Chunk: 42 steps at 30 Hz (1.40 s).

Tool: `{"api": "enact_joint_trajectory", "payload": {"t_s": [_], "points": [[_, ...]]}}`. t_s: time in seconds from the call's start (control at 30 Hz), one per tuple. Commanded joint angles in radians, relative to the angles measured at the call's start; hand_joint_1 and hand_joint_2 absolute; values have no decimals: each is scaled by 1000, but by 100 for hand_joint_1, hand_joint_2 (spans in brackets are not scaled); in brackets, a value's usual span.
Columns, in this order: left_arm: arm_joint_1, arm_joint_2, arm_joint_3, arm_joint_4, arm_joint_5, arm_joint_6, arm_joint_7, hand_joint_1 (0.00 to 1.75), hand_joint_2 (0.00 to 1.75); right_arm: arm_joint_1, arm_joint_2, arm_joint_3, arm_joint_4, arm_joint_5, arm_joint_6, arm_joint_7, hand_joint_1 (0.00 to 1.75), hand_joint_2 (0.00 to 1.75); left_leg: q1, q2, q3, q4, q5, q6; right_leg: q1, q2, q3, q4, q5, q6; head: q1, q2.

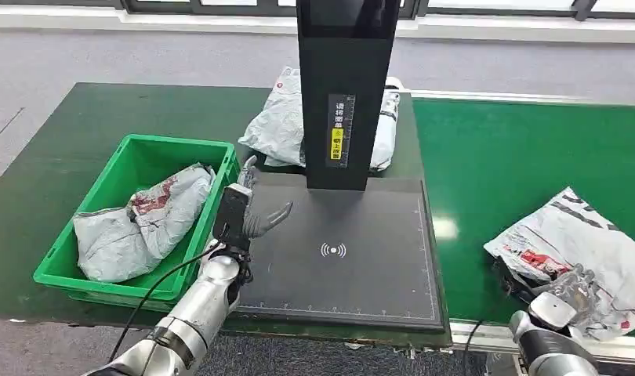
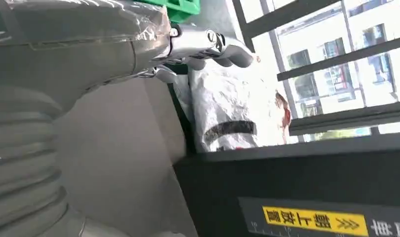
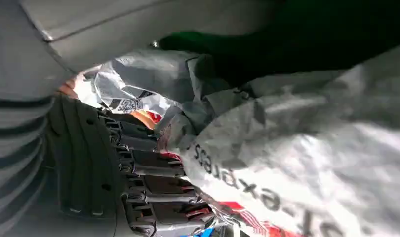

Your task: Moved the parcel from conveyor to table for the left to box.

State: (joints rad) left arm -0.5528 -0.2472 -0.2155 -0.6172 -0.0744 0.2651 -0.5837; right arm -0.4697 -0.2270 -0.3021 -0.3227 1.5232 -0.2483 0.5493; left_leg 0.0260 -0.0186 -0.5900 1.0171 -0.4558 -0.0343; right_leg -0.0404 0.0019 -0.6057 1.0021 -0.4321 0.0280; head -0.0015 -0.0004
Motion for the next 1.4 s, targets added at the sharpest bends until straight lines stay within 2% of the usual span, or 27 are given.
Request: {"api": "enact_joint_trajectory", "payload": {"t_s": [0.03, 0.13, 0.17, 0.27, 0.37, 0.43, 0.53, 0.57, 0.6, 0.63, 0.67, 0.7, 0.73, 0.8, 0.83, 0.9, 0.93, 0.97, 1.0, 1.03, 1.07, 1.1, 1.13, 1.17, 1.2, 1.3, 1.4], "points": [[11, 38, 37, 2, 13, -27, 14, 0, 175, -48, -4, 75, 85, 48, 77, 47, 175, 175, 0, 4, 3, -2, 0, 2, 1, 2, 2, -2, 1, -4, 0, 0], [4, 41, 40, 1, 16, -37, 28, 0, 175, -83, 6, 78, 87, 47, 95, 40, 175, 175, -1, 6, 2, -1, -1, 2, 0, 4, 0, 0, 1, -3, 0, 0], [6, 41, 48, 1, 23, -38, 31, 0, 175, -86, 13, 86, 77, 45, 51, 25, 175, 175, 0, 5, 1, -1, -1, 1, 0, 4, 0, 0, 1, -3, 0, 0], [11, 44, 49, 1, 24, -42, 31, 0, 175, -93, 18, 87, 80, 47, 53, 29, 175, 175, 0, 5, 2, -1, 0, 1, 1, 4, 0, 0, 1, -3, 0, 0], [36, 43, 67, -22, 22, -19, 23, 0, 175, -146, 52, 89, 70, 43, -136, -71, 175, 175, 0, 7, 3, -2, -1, 2, 1, 5, 0, -1, 1, -4, 0, 0], [46, 43, 77, -34, 18, -11, 23, 0, 175, -186, 78, 91, 68, 39, -188, -97, 175, 175, -1, 10, 2, -1, -1, 2, 0, 8, -2, 0, 2, -3, 0, 0], [56, 44, 89, -58, -13, 14, 35, 0, 175, -215, 134, 78, 32, -8, -384, -235, 175, 175, -1, 17, 1, -1, -2, 2, 0, 15, -4, 1, 3, -5, 0, 0], [64, 42, 95, -71, -42, 32, 40, 0, 175, -204, 177, 60, -45, -69, -450, -359, 175, 175, 0, 12, 0, -1, -1, 1, 1, 11, -3, 1, 2, -3, 0, 0], [71, 40, 100, -84, -66, 55, 35, 0, 175, -150, 237, 49, -232, -108, -450, -473, 175, 175, 0, 11, 1, -1, 0, 1, 1, 9, -3, 1, 2, -4, 0, 0], [75, 38, 106, -94, -78, 64, 33, 0, 175, -134, 279, 36, -305, -146, -450, -549, 175, 175, 0, 14, 2, -2, -1, 1, 1, 13, -4, 1, 3, -5, 0, 0], [80, 37, 111, -106, -95, 88, 26, 0, 175, -95, 344, 31, -440, -197, -450, -685, 175, 175, 0, 14, 3, -3, 0, 1, 1, 13, -3, 0, 3, -5, 0, 0], [81, 37, 112, -110, -97, 87, 27, 0, 175, -92, 375, 45, -459, -161, -450, -645, 175, 175, 0, 12, 1, -2, 0, 0, 1, 11, -4, 2, 2, -4, 0, 0], [81, 37, 112, -110, -97, 87, 27, 0, 175, -92, 375, 45, -459, -161, -450, -645, 175, 175, 1, 17, 2, -2, -1, 0, 2, 15, -5, 2, 3, -6, 0, 0], [81, 37, 112, -110, -97, 87, 27, 0, 175, -92, 375, 45, -459, -161, -450, -645, 175, 175, 0, 9, 0, -1, 0, -1, 1, 9, -5, 4, 1, -3, 0, 0], [81, 37, 112, -110, -97, 87, 27, 0, 175, -92, 375, 45, -459, -161, -450, -645, 175, 175, 1, 13, 3, -3, 0, -1, 2, 13, -5, 3, 1, -5, 0, 0], [81, 37, 112, -110, -97, 87, 27, 0, 175, -92, 375, 45, -459, -161, -450, -645, 175, 175, 0, 5, 0, -2, 2, -1, 1, 5, -6, 4, 0, -3, 0, 0], [80, 36, 114, -112, -99, 87, 29, 0, 175, -80, 366, 43, -465, -175, -450, -658, 175, 175, 1, 5, 1, -2, 1, 0, 2, 3, -4, 3, 0, -5, 0, 0], [82, 36, 116, -115, -107, 99, 26, 0, 175, -84, 375, 50, -451, -258, -450, -754, 175, 175, 1, -1, -2, -2, 3, -1, 1, -2, -5, 3, -1, -3, 0, 0], [86, 36, 122, -124, -113, 108, 20, 0, 175, -96, 384, 64, -416, -363, -450, -862, 175, 175, 1, 1, -1, -2, 3, 1, 2, -1, -4, 2, 0, -5, 0, 0], [93, 38, 128, -142, -118, 114, 13, 0, 175, -79, 419, 119, -449, -411, -450, -953, 175, 175, 1, 2, -2, -1, 2, 0, 2, 0, -4, 2, 0, -4, 0, 0], [110, 41, 134, -178, -125, 115, 13, 0, 175, -44, 424, 275, -489, -529, -432, -978, 175, 175, 1, 3, -3, -1, 2, 0, 1, 2, -5, 3, 0, -3, 0, 0], [122, 42, 135, -202, -129, 115, 14, 0, 175, 6, 416, 412, -576, -575, -417, -942, 175, 175, 1, 8, -1, -2, 1, 0, 1, 7, -5, 2, 1, -5, 0, 0], [131, 44, 129, -221, -142, 120, 18, 0, 175, 46, 410, 523, -655, -626, -365, -899, 175, 175, 1, 5, -4, -1, 2, -1, 1, 5, -6, 3, 1, -4, 0, 0], [145, 45, 122, -249, -158, 124, 23, 0, 175, 95, 390, 665, -748, -621, -353, -827, 175, 175, 1, 8, -2, -2, 1, 0, 2, 8, -5, 3, 1, -5, 0, 0], [155, 44, 115, -268, -164, 116, 27, 0, 175, 128, 380, 741, -804, -655, -315, -797, 175, 175, 1, 5, -4, -1, 2, -1, 1, 5, -7, 3, 0, -4, 0, 0], [173, 41, 89, -301, -172, 104, 28, 0, 175, 207, 351, 900, -878, -619, -243, -724, 175, 175, 1, 5, -1, -3, 1, -1, 2, 4, -5, 3, -1, -6, 0, 0], [151, 46, 63, -291, -170, 85, 27, 0, 175, 215, 333, 964, -841, -691, -83, -707, 175, 175, 2, 4, -2, -3, 1, -1, 3, 3, -7, 2, -1, -5, 0, 0]]}}
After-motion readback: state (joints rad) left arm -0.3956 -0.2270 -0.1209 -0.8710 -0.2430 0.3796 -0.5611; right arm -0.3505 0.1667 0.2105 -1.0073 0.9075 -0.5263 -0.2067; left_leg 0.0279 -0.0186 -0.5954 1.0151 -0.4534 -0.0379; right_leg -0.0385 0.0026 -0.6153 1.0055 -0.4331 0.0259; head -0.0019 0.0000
